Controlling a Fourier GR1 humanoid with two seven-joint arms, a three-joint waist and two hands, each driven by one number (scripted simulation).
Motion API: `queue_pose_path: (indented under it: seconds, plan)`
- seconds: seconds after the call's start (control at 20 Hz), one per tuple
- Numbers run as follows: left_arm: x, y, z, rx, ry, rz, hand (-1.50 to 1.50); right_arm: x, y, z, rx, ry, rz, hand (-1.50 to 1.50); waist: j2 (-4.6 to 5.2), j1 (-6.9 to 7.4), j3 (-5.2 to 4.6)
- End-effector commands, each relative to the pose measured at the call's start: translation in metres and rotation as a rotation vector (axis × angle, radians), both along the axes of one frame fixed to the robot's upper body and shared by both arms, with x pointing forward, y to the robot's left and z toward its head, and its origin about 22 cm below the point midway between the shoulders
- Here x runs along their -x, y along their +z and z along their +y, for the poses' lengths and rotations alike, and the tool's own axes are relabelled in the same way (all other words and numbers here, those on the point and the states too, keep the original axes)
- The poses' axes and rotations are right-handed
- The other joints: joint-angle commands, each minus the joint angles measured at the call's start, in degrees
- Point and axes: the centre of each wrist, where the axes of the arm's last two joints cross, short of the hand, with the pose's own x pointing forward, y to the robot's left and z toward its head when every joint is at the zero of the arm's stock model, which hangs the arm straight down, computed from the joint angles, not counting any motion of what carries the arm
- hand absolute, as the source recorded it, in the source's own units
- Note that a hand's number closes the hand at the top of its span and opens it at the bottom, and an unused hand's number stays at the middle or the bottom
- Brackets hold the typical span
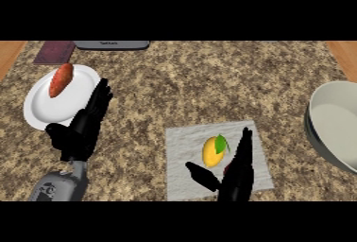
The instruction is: Pick the lemon from the placemat and place it in the bowl
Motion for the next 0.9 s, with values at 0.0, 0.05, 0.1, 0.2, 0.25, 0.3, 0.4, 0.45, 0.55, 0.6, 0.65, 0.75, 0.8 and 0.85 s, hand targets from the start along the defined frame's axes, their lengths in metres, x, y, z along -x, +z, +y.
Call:
queue_pose_path:
  seconds: [0.0, 0.05, 0.1, 0.2, 0.25, 0.3, 0.4, 0.45, 0.55, 0.6, 0.65, 0.75, 0.8, 0.85]
  plan:
    - [0.0, -0.018, 0.005, 0.002, 0.009, 0.015, 0.0, -0.008, 0.004, -0.005, -0.024, -0.054, 0.085, -1.5, 0.09, -0.19, 0.02]
    - [0.008, -0.015, -0.008, 0.01, 0.007, 0.011, 0.0, -0.001, -0.01, 0.0, -0.021, -0.049, 0.113, -1.5, 0.07, -0.02, 0.04]
    - [0.007, -0.004, 0.006, -0.003, -0.005, -0.016, 0.0, -0.005, -0.019, 0.003, -0.043, -0.033, 0.124, -1.5, 0.1, 0.23, 0.05]
    - [-0.016, 0.0, 0.012, 0.01, 0.012, -0.005, 0.0, -0.007, -0.024, -0.002, -0.066, -0.041, 0.087, -1.5, 0.18, -0.14, 0.06]
    - [0.002, -0.005, 0.001, 0.013, 0.007, -0.011, 0.0, -0.003, -0.021, -0.001, -0.057, 0.002, 0.098, -1.5, 0.08, -0.01, 0.05]
    - [0.007, -0.018, -0.004, -0.009, 0.005, -0.011, 0.0, -0.014, -0.017, 0.008, -0.019, 0.037, 0.104, 1.5, 0.11, 0.14, 0.04]
    - [0.008, -0.015, -0.002, -0.001, -0.002, 0.001, 0.0, -0.01, -0.031, 0.005, 0.044, 0.128, 0.145, 1.5, 0.2, 0.53, 0.07]
    - [-0.001, -0.016, 0.002, -0.01, -0.004, -0.006, 0.0, -0.019, -0.019, 0.014, 0.071, 0.164, 0.146, 1.5, 0.22, 0.31, 0.03]
    - [-0.002, -0.013, -0.002, 0.028, 0.003, -0.012, 0.0, -0.014, -0.032, 0.016, 0.102, 0.182, 0.132, 1.5, 0.16, 0.23, 0.05]
    - [-0.007, -0.003, -0.009, 0.004, -0.005, 0.0, 0.0, -0.02, -0.02, 0.006, 0.1, 0.196, 0.143, 1.5, 0.11, 0.07, 0.06]
    - [0.008, -0.014, -0.008, -0.007, -0.01, 0.001, 0.0, -0.021, -0.028, 0.014, 0.077, 0.189, 0.147, 1.5, 0.11, 0.35, 0.06]
    - [-0.016, -0.021, -0.003, 0.002, -0.012, 0.001, 0.0, -0.011, -0.034, 0.02, 0.052, 0.186, 0.105, 1.5, 0.19, -0.08, 0.05]
    - [0.009, -0.011, 0.013, 0.006, -0.019, 0.009, 0.0, -0.024, -0.027, 0.023, 0.043, 0.126, 0.094, 1.5, 0.06, 0.39, 0.05]
    - [-0.002, -0.017, -0.001, 0.01, -0.004, -0.004, 0.0, -0.071, 0.01, 0.01, -0.001, 0.096, 0.079, 1.5, 0.19, 0.35, 0.05]
